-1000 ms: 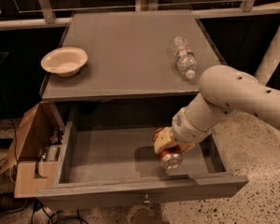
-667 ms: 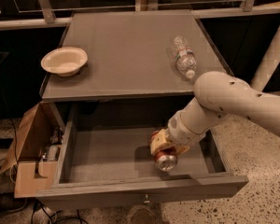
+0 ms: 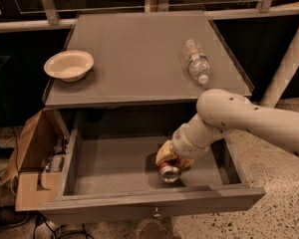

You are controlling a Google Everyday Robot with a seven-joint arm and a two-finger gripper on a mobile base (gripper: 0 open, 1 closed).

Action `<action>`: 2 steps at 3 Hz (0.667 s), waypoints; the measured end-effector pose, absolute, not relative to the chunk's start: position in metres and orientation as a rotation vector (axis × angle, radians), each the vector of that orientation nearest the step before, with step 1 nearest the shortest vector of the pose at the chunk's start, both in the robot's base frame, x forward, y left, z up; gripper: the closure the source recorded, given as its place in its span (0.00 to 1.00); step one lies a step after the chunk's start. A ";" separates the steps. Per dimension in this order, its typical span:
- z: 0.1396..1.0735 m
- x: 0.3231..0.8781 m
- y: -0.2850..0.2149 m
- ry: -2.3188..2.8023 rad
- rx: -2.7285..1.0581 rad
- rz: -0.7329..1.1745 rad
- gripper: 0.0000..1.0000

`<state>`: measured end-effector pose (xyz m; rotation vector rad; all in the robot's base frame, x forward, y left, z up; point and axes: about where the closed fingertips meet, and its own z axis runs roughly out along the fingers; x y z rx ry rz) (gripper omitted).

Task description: Place coke can into top drawer

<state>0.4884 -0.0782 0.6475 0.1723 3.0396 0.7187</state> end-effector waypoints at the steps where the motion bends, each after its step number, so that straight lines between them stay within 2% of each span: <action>1: 0.634 0.491 -0.077 3.046 0.218 0.721 1.00; 2: 0.623 0.491 -0.076 3.049 0.258 0.737 1.00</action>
Offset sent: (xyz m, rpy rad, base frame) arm 0.0046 0.0018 -0.0378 0.0252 0.0455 -0.0819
